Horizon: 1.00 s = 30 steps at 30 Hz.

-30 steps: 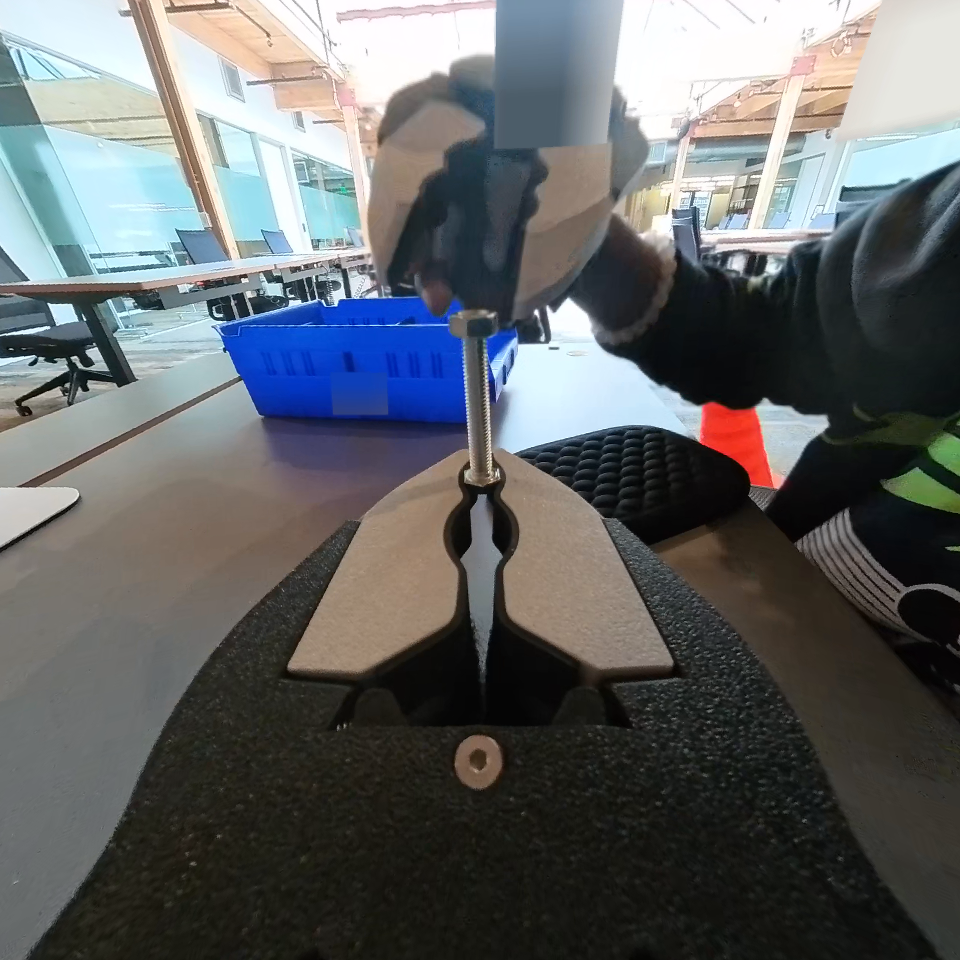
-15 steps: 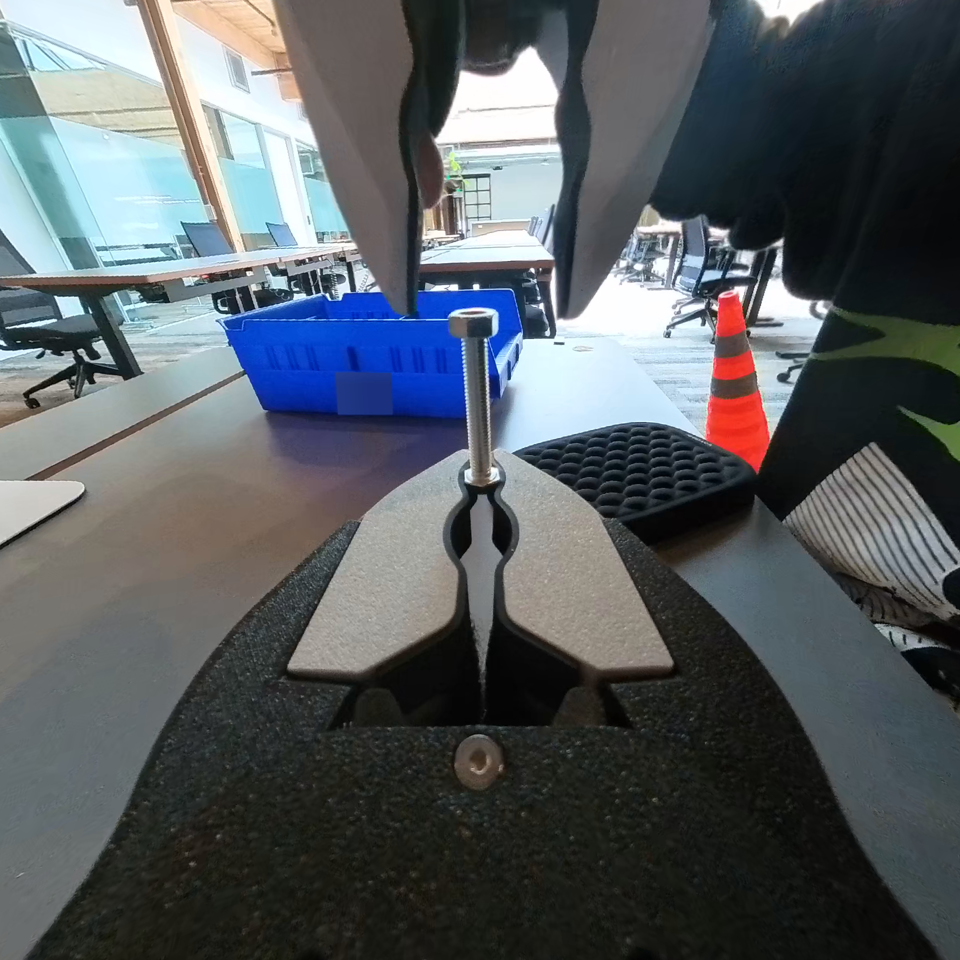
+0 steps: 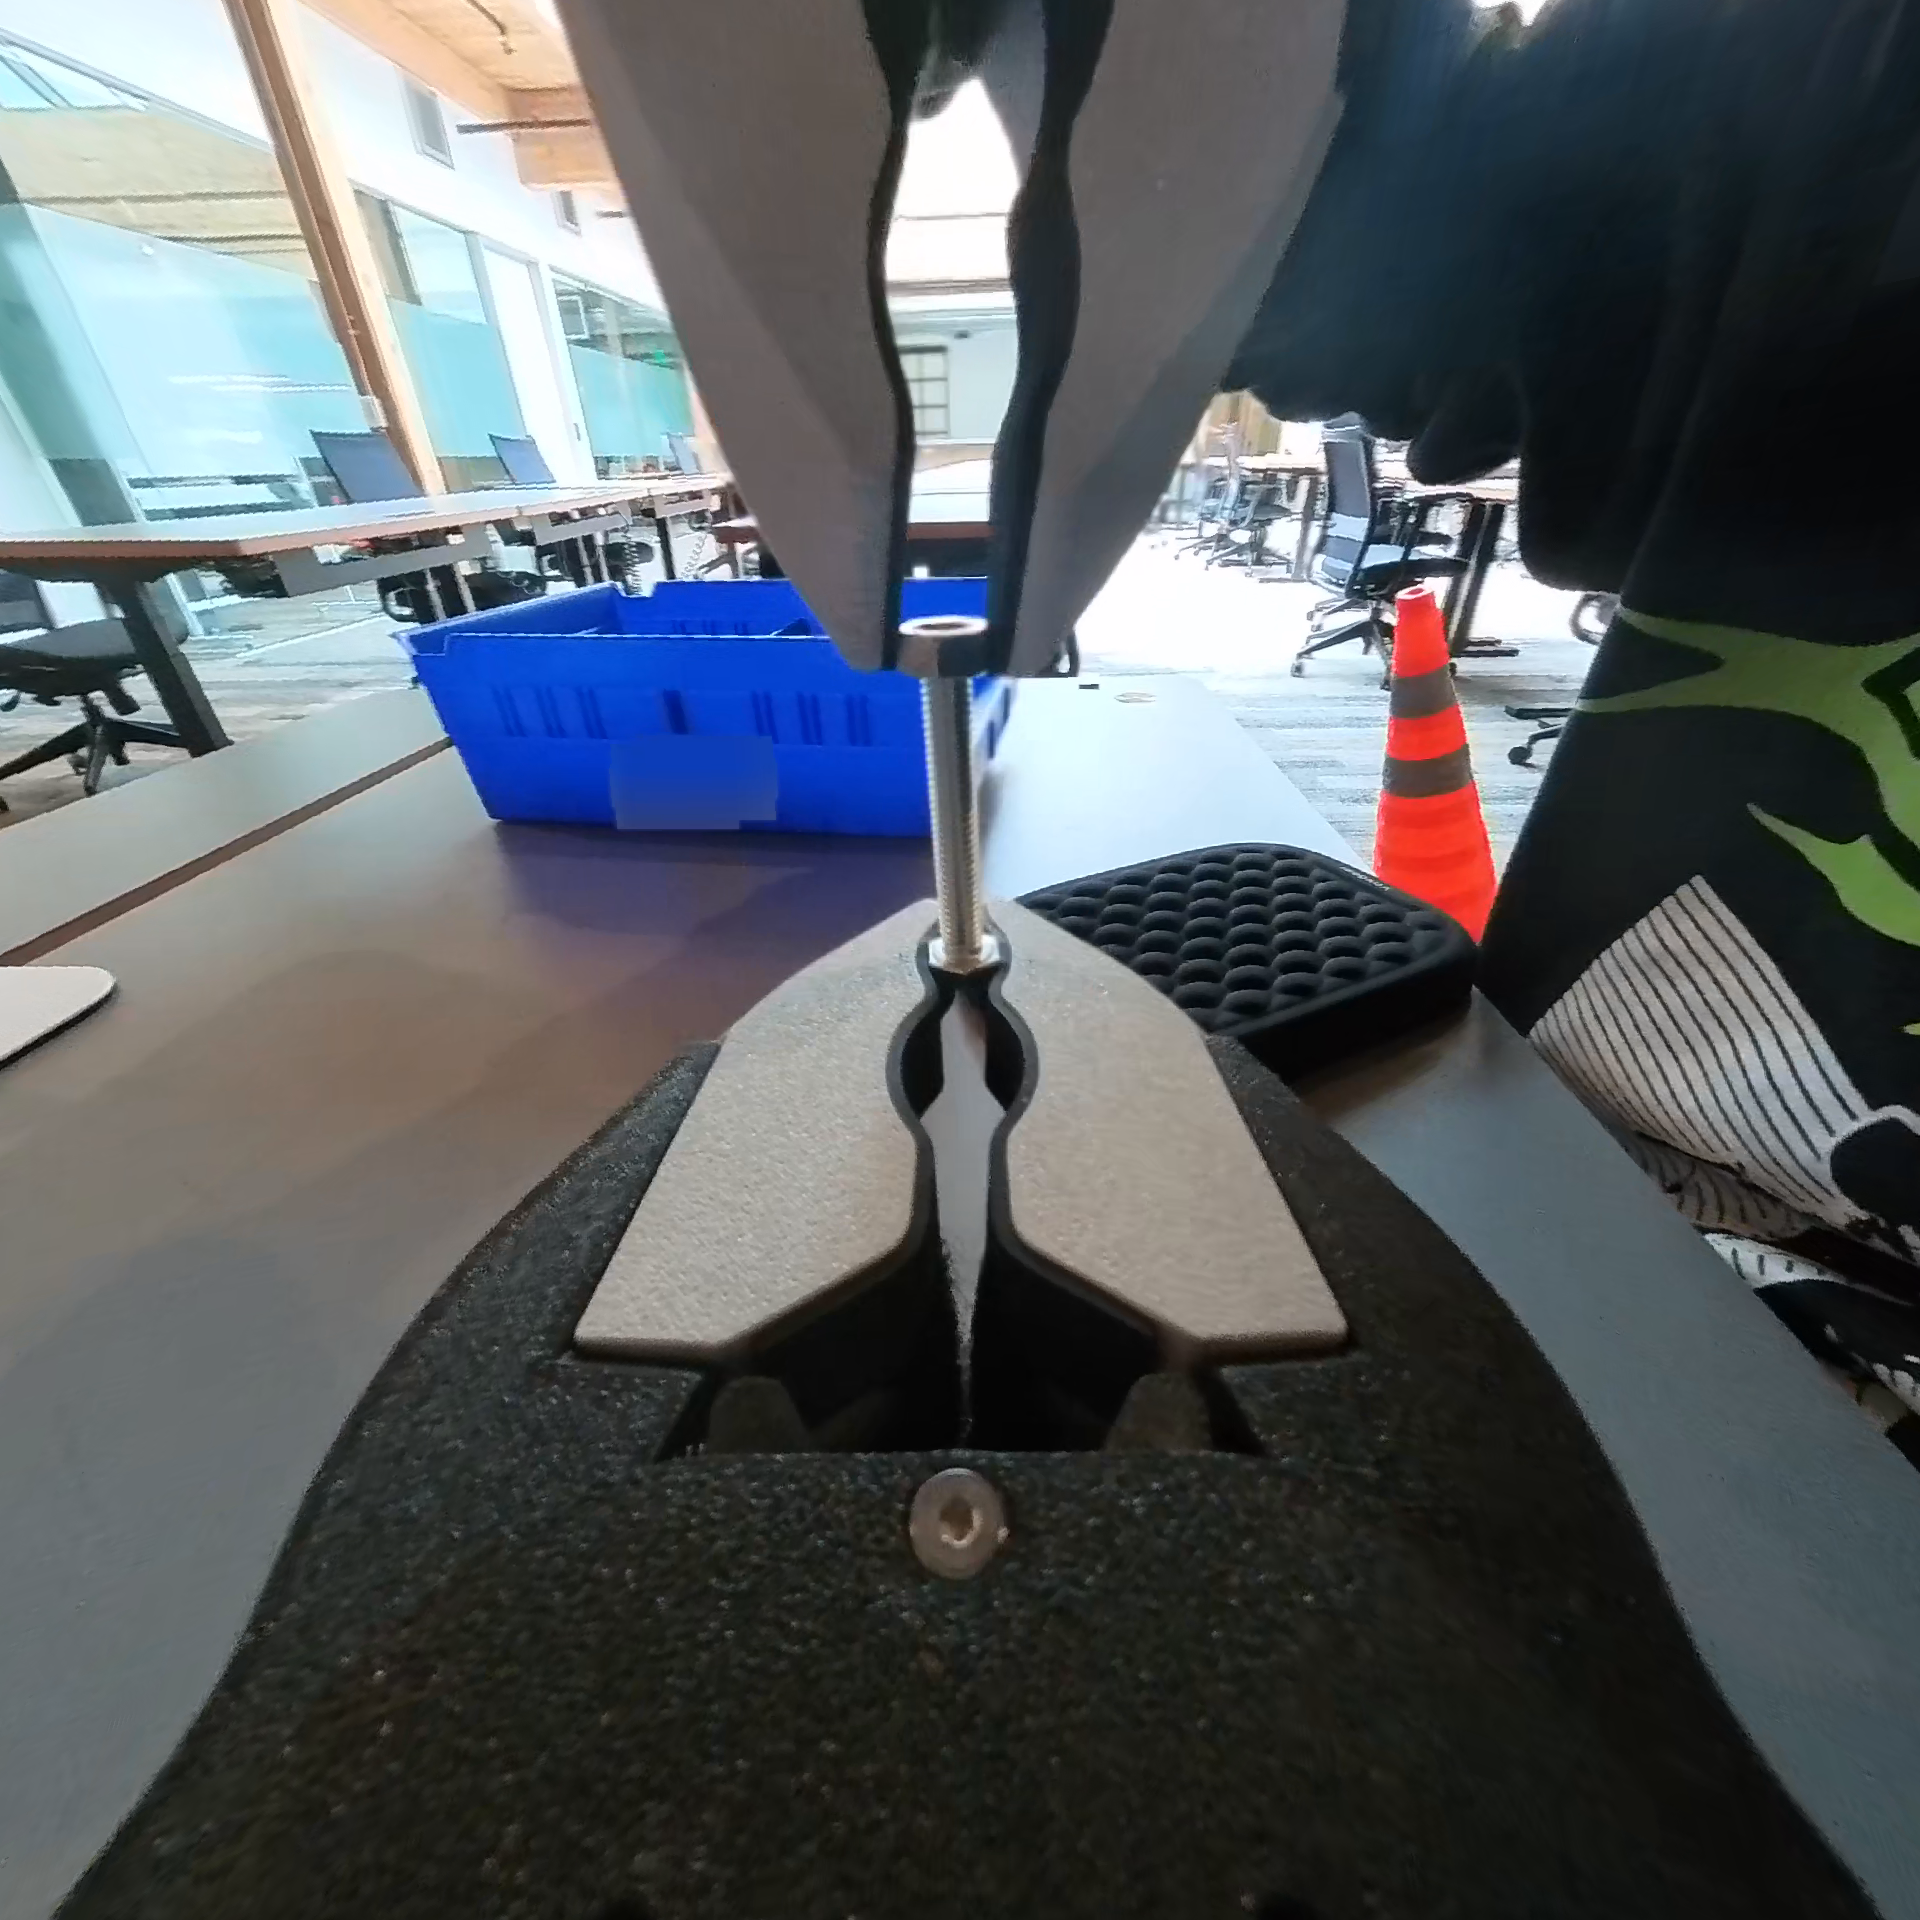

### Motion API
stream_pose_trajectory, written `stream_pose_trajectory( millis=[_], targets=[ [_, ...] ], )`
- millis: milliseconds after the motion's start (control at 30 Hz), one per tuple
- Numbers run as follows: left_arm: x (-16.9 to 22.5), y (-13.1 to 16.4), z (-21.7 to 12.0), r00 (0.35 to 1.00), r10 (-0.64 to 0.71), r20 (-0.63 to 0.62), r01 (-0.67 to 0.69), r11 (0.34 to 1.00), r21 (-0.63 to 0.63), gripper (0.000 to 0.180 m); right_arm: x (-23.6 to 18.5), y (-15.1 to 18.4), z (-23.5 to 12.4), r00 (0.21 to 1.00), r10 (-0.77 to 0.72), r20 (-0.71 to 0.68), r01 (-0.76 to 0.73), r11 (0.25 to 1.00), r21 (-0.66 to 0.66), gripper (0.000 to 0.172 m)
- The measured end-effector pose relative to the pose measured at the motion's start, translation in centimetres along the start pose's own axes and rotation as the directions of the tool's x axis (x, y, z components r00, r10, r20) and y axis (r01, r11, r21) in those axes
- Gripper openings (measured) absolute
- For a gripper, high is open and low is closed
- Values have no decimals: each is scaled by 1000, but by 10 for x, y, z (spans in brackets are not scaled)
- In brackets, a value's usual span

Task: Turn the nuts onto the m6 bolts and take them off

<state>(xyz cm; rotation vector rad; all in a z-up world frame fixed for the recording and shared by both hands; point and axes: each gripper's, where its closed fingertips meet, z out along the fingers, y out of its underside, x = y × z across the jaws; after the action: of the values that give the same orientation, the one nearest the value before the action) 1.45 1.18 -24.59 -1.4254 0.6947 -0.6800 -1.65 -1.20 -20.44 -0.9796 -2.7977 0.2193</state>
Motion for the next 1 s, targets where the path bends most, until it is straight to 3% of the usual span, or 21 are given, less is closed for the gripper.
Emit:
stream_pose_trajectory(
  millis=[167, 300, 467, 567, 733, 833, 900, 1000],
  targets=[
    [20, -3, -4, 972, -61, -225, 64, 998, 7, 2, -9, -5, -2, 975, -218, 45, 215, 975, 62, 10],
    [43, -5, -13, 873, -116, -474, 122, 992, -18, 2, -20, -9, -2, 882, -469, 47, 464, 882, 88, 10],
    [61, -6, -24, 731, -169, -662, 163, 984, -72, 2, -29, -16, -2, 757, -652, 37, 645, 756, 115, 10],
    [69, -8, -33, 629, -199, -751, 187, 977, -102, 2, -34, -22, -3, 692, -722, 19, 712, 686, 151, 10],
    [81, -13, -53, 365, -292, -884, 243, 947, -212, 2, -42, -31, -4, 599, -801, -11, 792, 590, 156, 10],
    [85, -13, -60, 260, -315, -913, 229, 938, -259, 2, -47, -34, -3, 545, -838, -10, 829, 537, 156, 10],
    [87, -12, -59, 256, -313, -915, 216, 941, -262, 2, -47, -33, -2, 539, -842, 9, 833, 534, 142, 10],
    [80, -15, -53, 365, -257, -895, 230, 956, -181, 2, -37, -32, -5, 647, -763, 12, 756, 643, 120, 15]
  ],
)
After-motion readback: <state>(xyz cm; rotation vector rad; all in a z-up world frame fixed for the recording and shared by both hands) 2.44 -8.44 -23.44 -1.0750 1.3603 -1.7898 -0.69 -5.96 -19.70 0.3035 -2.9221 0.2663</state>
